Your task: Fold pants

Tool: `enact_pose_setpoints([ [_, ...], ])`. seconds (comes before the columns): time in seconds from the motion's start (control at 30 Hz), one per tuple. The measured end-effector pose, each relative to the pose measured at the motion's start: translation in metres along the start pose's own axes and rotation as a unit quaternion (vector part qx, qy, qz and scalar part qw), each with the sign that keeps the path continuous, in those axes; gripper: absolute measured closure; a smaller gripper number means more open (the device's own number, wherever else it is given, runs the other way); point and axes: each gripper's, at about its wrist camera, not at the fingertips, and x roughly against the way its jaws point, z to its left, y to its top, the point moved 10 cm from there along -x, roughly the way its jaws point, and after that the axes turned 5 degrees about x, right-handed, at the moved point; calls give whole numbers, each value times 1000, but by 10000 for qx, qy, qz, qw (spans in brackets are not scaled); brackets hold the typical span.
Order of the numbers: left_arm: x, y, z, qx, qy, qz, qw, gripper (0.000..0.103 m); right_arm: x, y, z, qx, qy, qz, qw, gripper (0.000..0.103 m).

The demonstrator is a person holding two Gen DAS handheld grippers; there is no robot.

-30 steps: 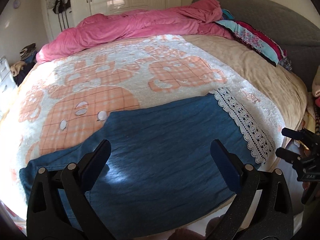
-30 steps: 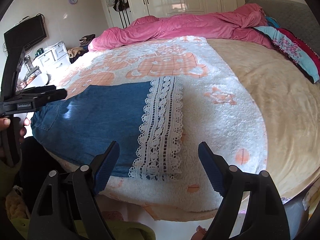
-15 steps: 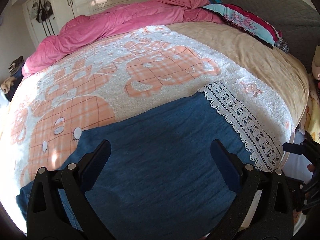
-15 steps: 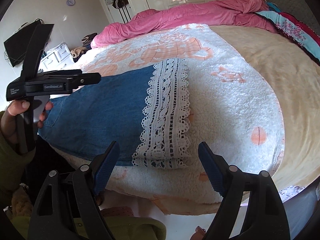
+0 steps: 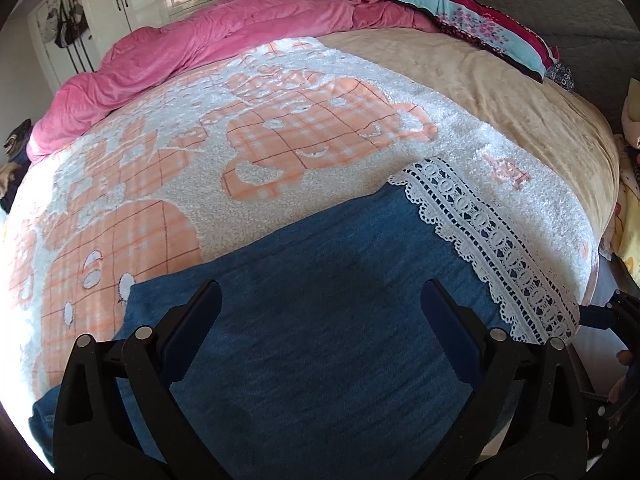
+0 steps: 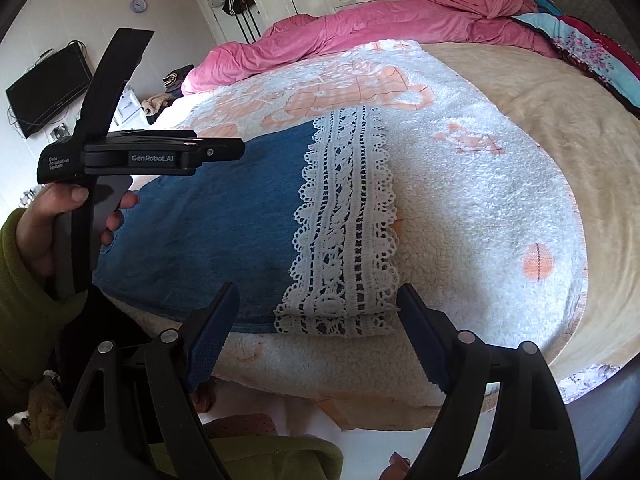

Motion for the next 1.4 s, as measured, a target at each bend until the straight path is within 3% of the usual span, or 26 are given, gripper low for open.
enact_pose_setpoints([
  [0.3, -23, 23, -7, -109, -374, -39, 9992, 10, -6, 0, -5, -619, 339, -45, 9975, 22],
  [0.5, -46, 50, -20, -21, -1207, 31, 9927, 10, -5, 3, -9, -962, 579, -103, 9936, 22],
  [0.57, -55, 52, -25, -35, -1414, 139, 9898, 10, -6, 6, -8, -923, 541, -95, 9942, 31],
  [0.6, -61, 53, -27, 13, -1566, 229, 9874, 15, -7, 8, -7, -886, 522, -94, 9947, 36],
  [0.67, -65, 54, -34, 119, -1965, 363, 9798, 33, -10, 10, -4, -781, 530, -78, 9955, 40],
  [0.7, -66, 53, -41, 163, -2237, 460, 9734, 48, -11, 10, -2, -705, 527, -59, 9961, 44],
  [0.73, -66, 51, -47, 114, -2382, 545, 9696, 50, -11, 9, -1, -643, 533, -53, 9965, 46],
  [0.83, -73, 41, -60, -436, -2237, 728, 9710, 49, -14, 9, 2, -560, 621, -57, 9965, 44],
  [0.87, -75, 40, -62, -588, -2154, 725, 9720, 46, -16, 9, 1, -600, 634, -56, 9962, 43],
  [0.93, -78, 39, -65, -761, -2140, 673, 9715, 36, -18, 10, 2, -809, 792, -149, 9935, 32],
  [1.03, -80, 38, -68, -1020, -2119, 640, 9699, 31, -21, 12, 5, -719, 720, -171, 9947, 30],
  [1.27, -80, 34, -70, -871, -2403, 777, 9637, 36, -24, 13, 11, -693, 564, -246, 9957, 30],
  [1.33, -76, 32, -72, -857, -2506, 806, 9609, 51, -26, 13, 13, -668, 462, -253, 9964, 36],
  [1.37, -76, 32, -72, -834, -2485, 818, 9616, 52, -23, 10, 14, -641, 387, -262, 9968, 42],
  [1.4, -76, 31, -73, -769, -2472, 859, 9621, 56, -22, 10, 13, -625, 359, -264, 9970, 55],
])
